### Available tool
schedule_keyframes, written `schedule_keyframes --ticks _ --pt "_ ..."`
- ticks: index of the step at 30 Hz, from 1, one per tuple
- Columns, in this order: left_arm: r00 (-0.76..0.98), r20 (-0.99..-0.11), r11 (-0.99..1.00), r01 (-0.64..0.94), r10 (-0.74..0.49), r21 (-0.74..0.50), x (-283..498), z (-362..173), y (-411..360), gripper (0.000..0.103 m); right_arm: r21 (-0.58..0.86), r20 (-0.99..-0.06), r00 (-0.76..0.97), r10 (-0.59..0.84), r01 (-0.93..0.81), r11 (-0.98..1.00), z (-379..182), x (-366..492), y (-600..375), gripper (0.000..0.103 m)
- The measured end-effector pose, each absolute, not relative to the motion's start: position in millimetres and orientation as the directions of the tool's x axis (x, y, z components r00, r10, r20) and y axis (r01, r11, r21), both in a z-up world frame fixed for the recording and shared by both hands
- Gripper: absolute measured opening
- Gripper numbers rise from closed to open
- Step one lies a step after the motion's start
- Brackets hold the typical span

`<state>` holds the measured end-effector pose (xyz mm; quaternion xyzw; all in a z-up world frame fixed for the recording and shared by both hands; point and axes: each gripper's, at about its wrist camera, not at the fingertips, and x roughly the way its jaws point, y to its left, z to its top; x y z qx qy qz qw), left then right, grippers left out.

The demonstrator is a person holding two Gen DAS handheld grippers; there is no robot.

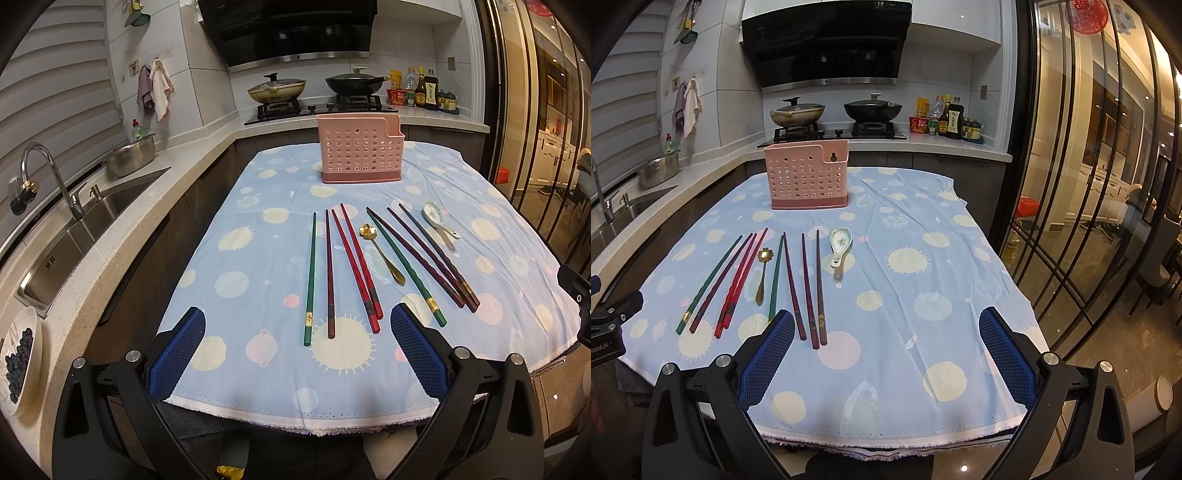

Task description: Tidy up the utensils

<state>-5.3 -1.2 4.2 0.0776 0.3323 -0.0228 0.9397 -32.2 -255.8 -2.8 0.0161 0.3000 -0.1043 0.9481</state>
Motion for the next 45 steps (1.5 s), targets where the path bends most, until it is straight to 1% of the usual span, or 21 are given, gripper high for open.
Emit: schedule_keyframes --ticks 19,22,24,27,32,36,39,42,44,45 --pt "0.777 -0.629 0.987 0.096 0.009 0.132 -7 7 -1 0.096 -0.032 -0.573 0.798 -0.184 0.203 0.979 -4 -33 -253 0.096" --pt "0.775 -0.632 0.987 0.095 0.011 0.133 -5 1 3 0.096 -0.032 -0.571 0.800 -0.185 0.204 0.978 -4 -33 -253 0.096" --pt "0.770 -0.638 0.987 0.095 0.010 0.129 -4 -2 4 0.096 -0.035 -0.568 0.801 -0.189 0.207 0.978 -4 -32 -252 0.096" --pt "0.759 -0.651 0.990 0.104 -0.020 0.091 6 -6 11 0.096 -0.024 -0.567 0.801 -0.192 0.217 0.976 -5 -27 -257 0.096" --pt "0.721 -0.692 0.998 0.058 -0.015 0.039 35 -26 36 0.096 -0.020 -0.595 0.777 -0.203 0.238 0.971 -17 -12 -266 0.096" --pt "0.687 -0.726 0.998 0.054 -0.017 0.027 56 -45 44 0.096 -0.009 -0.625 0.757 -0.193 0.240 0.971 -29 3 -267 0.096" --pt "0.668 -0.744 0.996 0.068 -0.007 0.052 70 -60 41 0.096 -0.004 -0.637 0.747 -0.191 0.245 0.970 -36 14 -268 0.096" --pt "0.643 -0.766 0.995 0.089 -0.020 0.049 82 -73 38 0.094 0.014 -0.650 0.737 -0.185 0.255 0.967 -41 24 -270 0.096" --pt "0.623 -0.782 0.993 0.105 -0.031 0.045 89 -81 37 0.089 0.020 -0.657 0.731 -0.184 0.261 0.965 -44 30 -271 0.096" --pt "0.611 -0.791 0.993 0.111 -0.040 0.036 91 -85 37 0.084 0.023 -0.660 0.729 -0.182 0.262 0.965 -45 33 -271 0.096"
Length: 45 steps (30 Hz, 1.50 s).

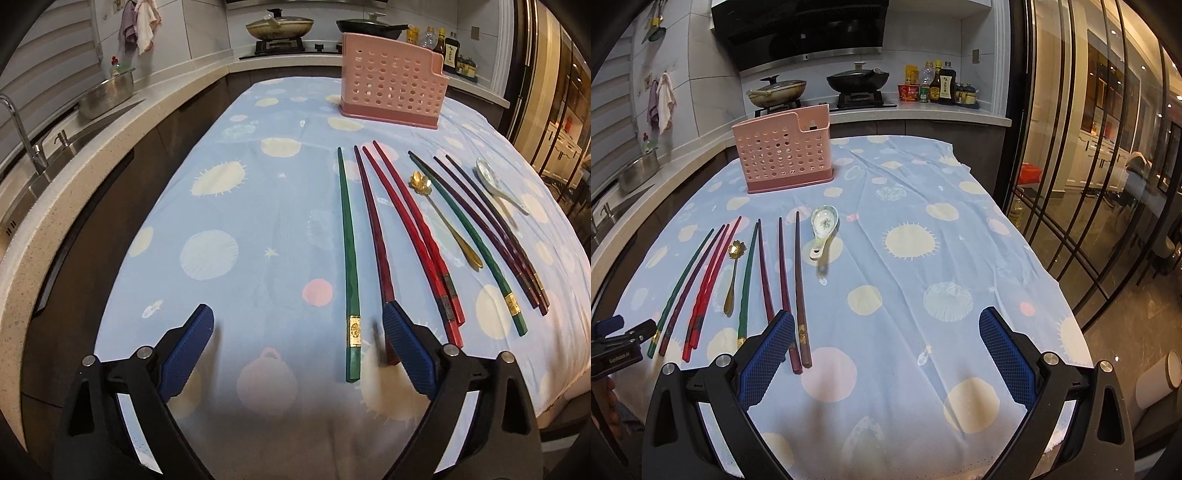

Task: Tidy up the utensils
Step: 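Grasp the green chopstick with the left gripper while the right grasps the white spoon, then carry the green chopstick with the left gripper while the right carries the spoon to the holder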

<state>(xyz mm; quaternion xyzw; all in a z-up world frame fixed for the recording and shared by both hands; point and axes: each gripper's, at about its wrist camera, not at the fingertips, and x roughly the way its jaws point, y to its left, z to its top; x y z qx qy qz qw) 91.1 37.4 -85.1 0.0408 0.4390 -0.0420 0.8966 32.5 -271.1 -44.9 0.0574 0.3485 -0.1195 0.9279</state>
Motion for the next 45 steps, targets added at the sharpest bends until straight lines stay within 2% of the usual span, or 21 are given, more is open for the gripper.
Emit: schedule_keyframes --ticks 3,5,8,11,13,15,18,21,26,29,33,35,38,45 --pt "0.580 -0.812 0.992 0.128 -0.068 0.009 95 -95 39 0.071 0.026 -0.669 0.722 -0.177 0.261 0.965 -47 38 -270 0.096" --pt "0.588 -0.805 0.991 0.135 -0.074 0.008 93 -94 39 0.069 0.023 -0.672 0.719 -0.177 0.259 0.966 -49 42 -268 0.096" --pt "0.586 -0.804 0.987 0.162 -0.103 -0.008 91 -93 37 0.057 0.016 -0.677 0.714 -0.177 0.254 0.967 -51 47 -265 0.096" --pt "0.583 -0.802 0.981 0.193 -0.131 -0.020 89 -91 35 0.038 0.007 -0.680 0.712 -0.175 0.245 0.969 -52 52 -261 0.096" --pt "0.573 -0.802 0.975 0.219 -0.167 -0.046 88 -90 33 0.015 0.005 -0.675 0.717 -0.173 0.239 0.971 -50 57 -260 0.096" --pt "0.556 -0.804 0.966 0.244 -0.211 -0.084 88 -90 32 0.007 0.014 -0.667 0.727 -0.166 0.235 0.972 -48 63 -261 0.096" --pt "0.550 -0.803 0.961 0.258 -0.230 -0.099 91 -90 30 0.007 0.035 -0.659 0.737 -0.147 0.226 0.973 -44 79 -264 0.093" --pt "0.550 -0.803 0.961 0.259 -0.230 -0.098 94 -91 28 0.007 0.074 -0.662 0.742 -0.106 0.206 0.976 -43 101 -266 0.080" --pt "0.547 -0.804 0.961 0.259 -0.233 -0.102 97 -91 27 0.007 0.149 -0.693 0.720 -0.034 0.189 0.971 -54 145 -271 0.049" --pt "0.542 -0.805 0.959 0.260 -0.240 -0.111 98 -91 28 0.007 0.208 -0.713 0.701 0.018 0.188 0.960 -65 165 -275 0.037" --pt "0.538 -0.807 0.958 0.263 -0.243 -0.113 100 -91 29 0.007 0.226 -0.733 0.679 0.042 0.184 0.957 -79 182 -270 0.035" --pt "0.537 -0.807 0.958 0.265 -0.244 -0.113 100 -91 29 0.007 0.229 -0.745 0.666 0.051 0.182 0.956 -86 187 -269 0.024" --pt "0.535 -0.806 0.956 0.267 -0.252 -0.122 100 -91 31 0.007 0.248 -0.754 0.653 0.072 0.182 0.951 -94 191 -268 0.014" --pt "0.535 -0.803 0.954 0.272 -0.261 -0.129 101 -91 32 0.007 0.265 -0.755 0.650 0.086 0.183 0.947 -104 187 -267 0.012"
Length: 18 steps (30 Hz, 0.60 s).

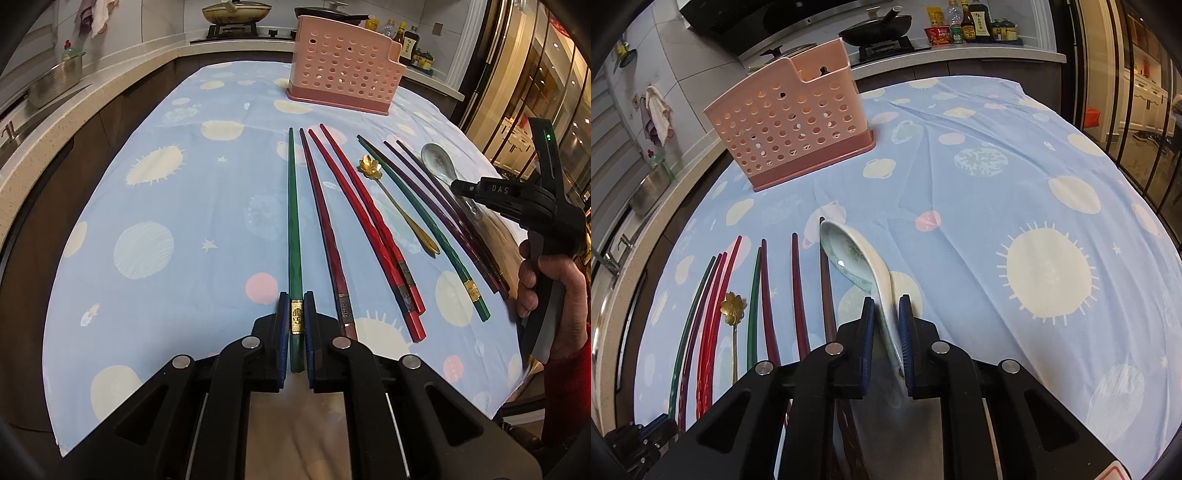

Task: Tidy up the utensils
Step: 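Carry the green chopstick with the left gripper while the right carries the spoon to the holder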

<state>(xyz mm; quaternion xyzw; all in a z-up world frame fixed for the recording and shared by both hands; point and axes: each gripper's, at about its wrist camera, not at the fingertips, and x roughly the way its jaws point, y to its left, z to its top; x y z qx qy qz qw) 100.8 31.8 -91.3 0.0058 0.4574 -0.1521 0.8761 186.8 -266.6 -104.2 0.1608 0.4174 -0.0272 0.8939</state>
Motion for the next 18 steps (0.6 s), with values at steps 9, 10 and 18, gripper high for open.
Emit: schedule_keyframes --ticks 9,10,18 --pt "0.543 -0.795 0.953 0.271 -0.269 -0.137 99 -92 33 0.007 0.265 -0.754 0.651 0.086 0.181 0.947 -104 172 -267 0.009" --pt "0.542 -0.795 0.952 0.270 -0.272 -0.141 99 -92 33 0.007 0.267 -0.754 0.651 0.087 0.182 0.946 -103 170 -268 0.009" --pt "0.528 -0.797 0.948 0.264 -0.294 -0.175 86 -90 41 0.007 0.263 -0.731 0.680 0.063 0.195 0.945 -90 136 -273 0.008"
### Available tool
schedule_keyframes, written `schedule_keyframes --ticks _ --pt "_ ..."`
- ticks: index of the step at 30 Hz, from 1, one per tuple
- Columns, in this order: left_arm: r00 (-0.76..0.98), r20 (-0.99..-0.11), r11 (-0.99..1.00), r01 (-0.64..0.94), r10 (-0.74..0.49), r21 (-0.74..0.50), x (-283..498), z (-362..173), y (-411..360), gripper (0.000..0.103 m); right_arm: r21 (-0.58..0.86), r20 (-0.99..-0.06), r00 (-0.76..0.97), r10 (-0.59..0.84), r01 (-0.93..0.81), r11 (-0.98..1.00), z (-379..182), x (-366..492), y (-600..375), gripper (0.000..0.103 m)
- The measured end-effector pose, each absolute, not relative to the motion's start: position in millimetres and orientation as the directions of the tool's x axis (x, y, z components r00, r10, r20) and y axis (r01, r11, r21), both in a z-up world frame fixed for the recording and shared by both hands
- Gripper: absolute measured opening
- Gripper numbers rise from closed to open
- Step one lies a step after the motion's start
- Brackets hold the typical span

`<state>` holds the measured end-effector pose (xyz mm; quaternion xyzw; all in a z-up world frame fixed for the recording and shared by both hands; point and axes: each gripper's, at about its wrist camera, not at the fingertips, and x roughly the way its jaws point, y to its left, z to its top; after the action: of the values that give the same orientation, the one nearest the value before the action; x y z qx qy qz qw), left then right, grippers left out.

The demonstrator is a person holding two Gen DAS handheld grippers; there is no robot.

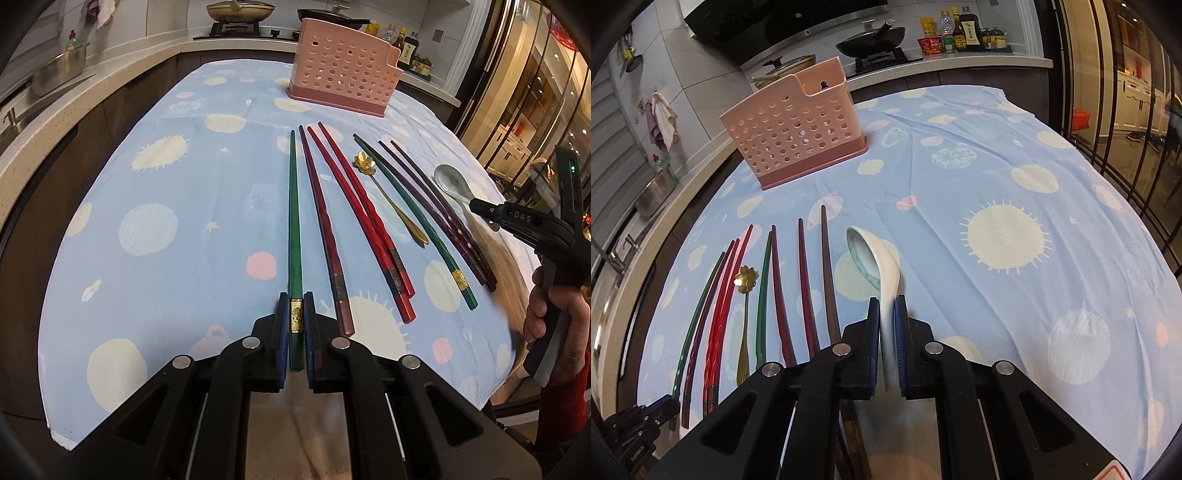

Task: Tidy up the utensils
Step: 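Carry the green chopstick with the left gripper while the right carries the spoon to the holder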

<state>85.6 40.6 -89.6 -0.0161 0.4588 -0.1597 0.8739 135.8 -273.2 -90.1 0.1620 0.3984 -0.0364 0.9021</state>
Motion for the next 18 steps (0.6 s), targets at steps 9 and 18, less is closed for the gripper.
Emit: schedule_keyframes --ticks 9,18 --pt "0.524 -0.805 0.952 0.260 -0.279 -0.161 64 -90 43 0.008 0.257 -0.722 0.690 0.051 0.200 0.945 -82 104 -276 0.008" --pt "0.533 -0.803 0.956 0.255 -0.267 -0.148 53 -90 44 0.028 0.261 -0.721 0.691 0.058 0.193 0.946 -83 85 -273 0.008"
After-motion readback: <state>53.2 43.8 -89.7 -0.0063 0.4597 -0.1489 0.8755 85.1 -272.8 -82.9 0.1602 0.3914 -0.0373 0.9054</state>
